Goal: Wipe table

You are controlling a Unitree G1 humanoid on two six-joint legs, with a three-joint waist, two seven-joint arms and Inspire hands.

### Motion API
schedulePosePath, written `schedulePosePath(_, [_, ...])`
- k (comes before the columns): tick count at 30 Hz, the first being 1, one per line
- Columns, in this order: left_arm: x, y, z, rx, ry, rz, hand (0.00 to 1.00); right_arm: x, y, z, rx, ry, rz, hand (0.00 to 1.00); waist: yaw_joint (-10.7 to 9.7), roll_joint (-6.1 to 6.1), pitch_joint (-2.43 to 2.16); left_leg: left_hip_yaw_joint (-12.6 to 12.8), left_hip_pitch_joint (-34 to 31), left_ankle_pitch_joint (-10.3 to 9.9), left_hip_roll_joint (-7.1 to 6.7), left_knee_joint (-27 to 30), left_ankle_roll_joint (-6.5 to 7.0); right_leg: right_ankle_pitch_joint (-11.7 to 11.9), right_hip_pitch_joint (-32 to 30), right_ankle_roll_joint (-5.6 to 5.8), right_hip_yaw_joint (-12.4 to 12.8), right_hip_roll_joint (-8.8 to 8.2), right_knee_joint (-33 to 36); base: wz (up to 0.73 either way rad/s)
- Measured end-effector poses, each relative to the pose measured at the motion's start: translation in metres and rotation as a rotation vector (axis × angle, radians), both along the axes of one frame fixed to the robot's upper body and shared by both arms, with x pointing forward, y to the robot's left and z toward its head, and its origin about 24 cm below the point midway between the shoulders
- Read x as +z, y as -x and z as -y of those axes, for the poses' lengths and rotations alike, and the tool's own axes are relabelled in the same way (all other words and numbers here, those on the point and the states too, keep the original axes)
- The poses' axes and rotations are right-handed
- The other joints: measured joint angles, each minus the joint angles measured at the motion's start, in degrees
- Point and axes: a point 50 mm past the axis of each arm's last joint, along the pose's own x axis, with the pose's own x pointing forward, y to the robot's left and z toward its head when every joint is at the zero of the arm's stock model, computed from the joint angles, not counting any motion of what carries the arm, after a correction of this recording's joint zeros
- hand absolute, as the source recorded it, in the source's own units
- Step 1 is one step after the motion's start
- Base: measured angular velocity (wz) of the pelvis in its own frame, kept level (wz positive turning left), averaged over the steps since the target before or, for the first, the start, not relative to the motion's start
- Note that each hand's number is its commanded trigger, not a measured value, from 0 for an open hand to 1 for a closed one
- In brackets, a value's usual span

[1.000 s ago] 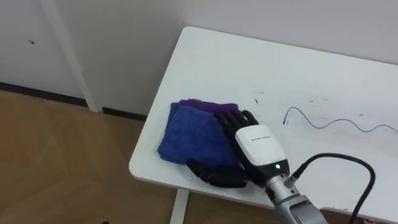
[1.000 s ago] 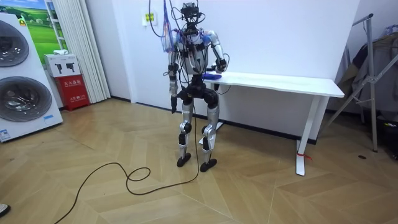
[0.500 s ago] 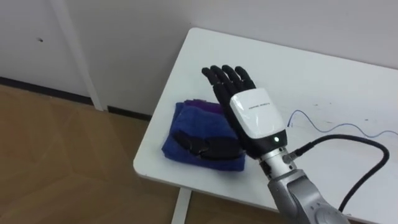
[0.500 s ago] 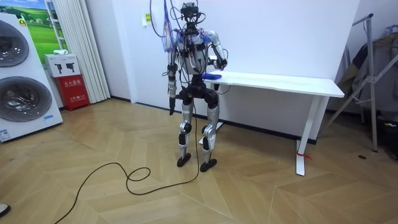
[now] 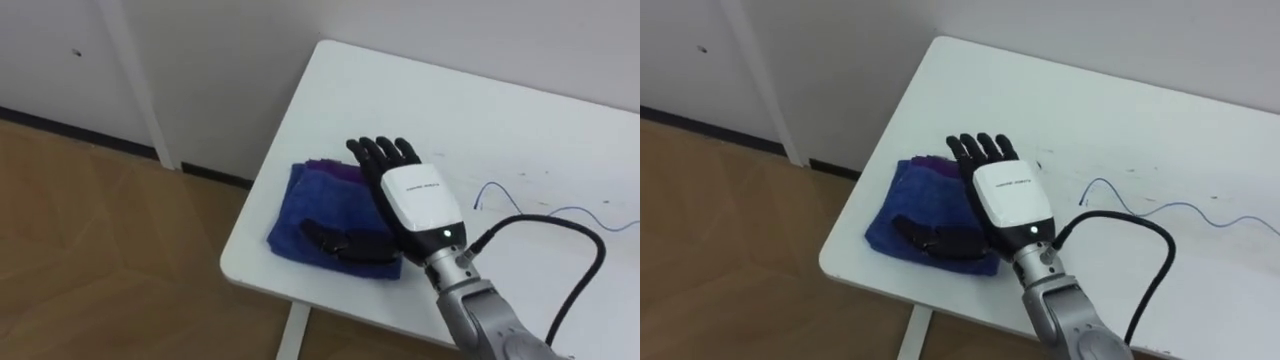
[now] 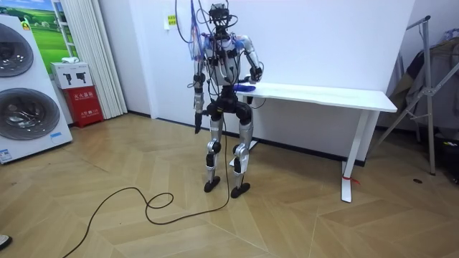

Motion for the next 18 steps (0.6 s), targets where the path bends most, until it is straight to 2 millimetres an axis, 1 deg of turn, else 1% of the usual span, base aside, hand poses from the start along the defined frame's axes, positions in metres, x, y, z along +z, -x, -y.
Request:
schedulePosePath(3, [-0.001, 0.005, 0.0, -0.006, -0.001, -0.029, 0.0, -0.01, 0.001, 0.005, -0.014, 0.021, -0.05, 0.0, 0.6, -0.42, -0.03, 0.0, -0.2, 0.0, -0.01, 0.0, 0.0, 0.0, -0.1, 0.0, -0.1, -0.02, 0.0, 0.0])
schedulePosePath(5, [-0.001, 0.008, -0.001, -0.034, -0.009, -0.047, 0.0, -0.015, 0.003, 0.007, -0.021, 0.035, -0.081, 0.0, 0.8, -0.42, -0.04, -0.1, -0.2, 0.0, -0.03, 0.1, 0.0, 0.0, 0.0, 0.0, -0.3, -0.07, 0.0, 0.07])
schedulePosePath(7, [0.0, 0.009, -0.002, -0.056, -0.016, -0.053, 0.0, -0.021, 0.005, 0.01, -0.024, 0.058, -0.112, 0.0, 0.8, -0.42, -0.04, -0.4, -0.4, 0.0, -0.04, 0.1, 0.0, 0.0, 0.0, 0.0, -1.2, -0.16, 0.0, 0.12])
schedulePosePath(9, [0.0, 0.011, -0.004, -0.071, -0.023, -0.069, 0.0, -0.029, 0.007, 0.013, -0.043, 0.072, -0.139, 0.0, 0.8, -0.33, -0.07, -1.2, -0.6, 0.0, -0.06, 0.3, 0.0, 0.0, 0.2, 0.0, -1.5, -0.17, 0.0, 0.16])
schedulePosePath(15, [0.0, 0.014, -0.004, -0.091, -0.028, -0.088, 0.0, -0.037, 0.01, 0.015, -0.054, 0.094, -0.145, 0.0, 0.7, -0.06, -0.17, -1.5, 0.2, 0.0, -0.24, 0.4, -0.02, 0.0, 1.7, 0.02, -1.6, -0.18, -0.9, 0.04])
schedulePosePath(18, [0.0, 0.013, -0.004, -0.107, -0.032, -0.088, 0.0, -0.039, 0.011, 0.015, -0.063, 0.094, -0.153, 0.0, 0.7, 0.17, -0.41, -1.6, 0.3, 0.0, -0.3, 0.4, -0.02, 0.0, 1.9, 0.03, -1.6, -0.25, -0.9, 0.01])
